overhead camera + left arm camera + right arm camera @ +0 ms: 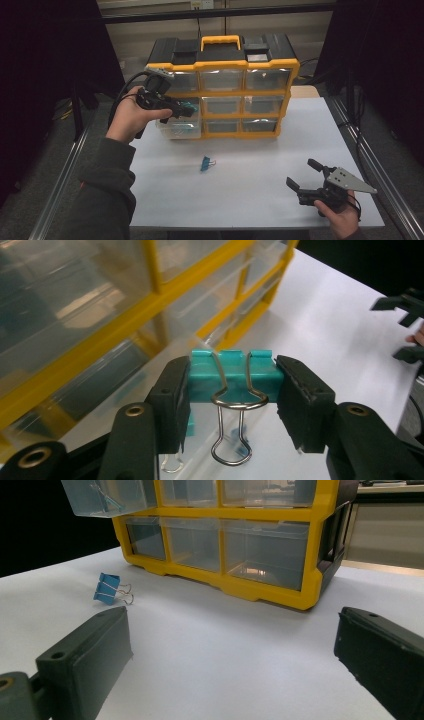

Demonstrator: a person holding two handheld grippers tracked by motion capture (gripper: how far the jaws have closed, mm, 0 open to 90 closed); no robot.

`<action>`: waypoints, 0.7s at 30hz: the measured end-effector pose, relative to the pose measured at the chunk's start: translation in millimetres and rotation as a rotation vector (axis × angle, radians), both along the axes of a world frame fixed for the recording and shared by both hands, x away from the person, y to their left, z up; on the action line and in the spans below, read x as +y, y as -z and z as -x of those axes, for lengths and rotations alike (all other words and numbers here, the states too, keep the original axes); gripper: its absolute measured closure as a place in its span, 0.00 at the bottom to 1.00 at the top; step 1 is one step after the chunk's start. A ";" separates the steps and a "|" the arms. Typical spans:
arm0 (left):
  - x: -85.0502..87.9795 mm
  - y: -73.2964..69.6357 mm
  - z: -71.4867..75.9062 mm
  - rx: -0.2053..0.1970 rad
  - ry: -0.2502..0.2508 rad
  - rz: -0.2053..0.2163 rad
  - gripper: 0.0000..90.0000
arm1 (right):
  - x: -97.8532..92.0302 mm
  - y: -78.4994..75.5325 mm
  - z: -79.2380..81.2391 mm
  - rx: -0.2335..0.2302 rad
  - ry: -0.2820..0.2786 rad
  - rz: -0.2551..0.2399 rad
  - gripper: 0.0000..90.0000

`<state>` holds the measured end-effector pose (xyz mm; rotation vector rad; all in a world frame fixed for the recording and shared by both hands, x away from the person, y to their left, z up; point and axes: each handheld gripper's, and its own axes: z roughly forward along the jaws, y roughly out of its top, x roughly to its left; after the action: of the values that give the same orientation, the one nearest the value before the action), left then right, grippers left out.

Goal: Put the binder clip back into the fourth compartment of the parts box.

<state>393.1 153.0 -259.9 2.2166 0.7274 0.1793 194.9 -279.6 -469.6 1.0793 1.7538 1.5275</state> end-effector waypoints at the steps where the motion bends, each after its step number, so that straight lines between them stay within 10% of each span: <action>1: 2.0 1.5 -2.4 -0.006 -0.003 -0.013 0.56 | -0.3 0.0 0.1 0.000 0.001 0.005 0.01; 12: 10.7 17.7 -11.8 -0.034 -0.073 -0.045 0.55 | -0.2 0.1 0.1 0.001 0.000 0.005 0.01; 15: 10.8 17.9 -11.7 -0.031 -0.106 -0.019 0.32 | -0.4 0.2 0.0 0.001 0.001 0.007 0.01; 21: 8.1 17.9 -4.1 -0.014 -0.073 0.023 0.21 | -0.1 0.5 -0.3 -0.001 0.004 0.003 0.01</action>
<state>397.2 161.0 -277.8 2.1664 0.7989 0.2212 195.2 -279.7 -470.1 1.0802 1.7521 1.5226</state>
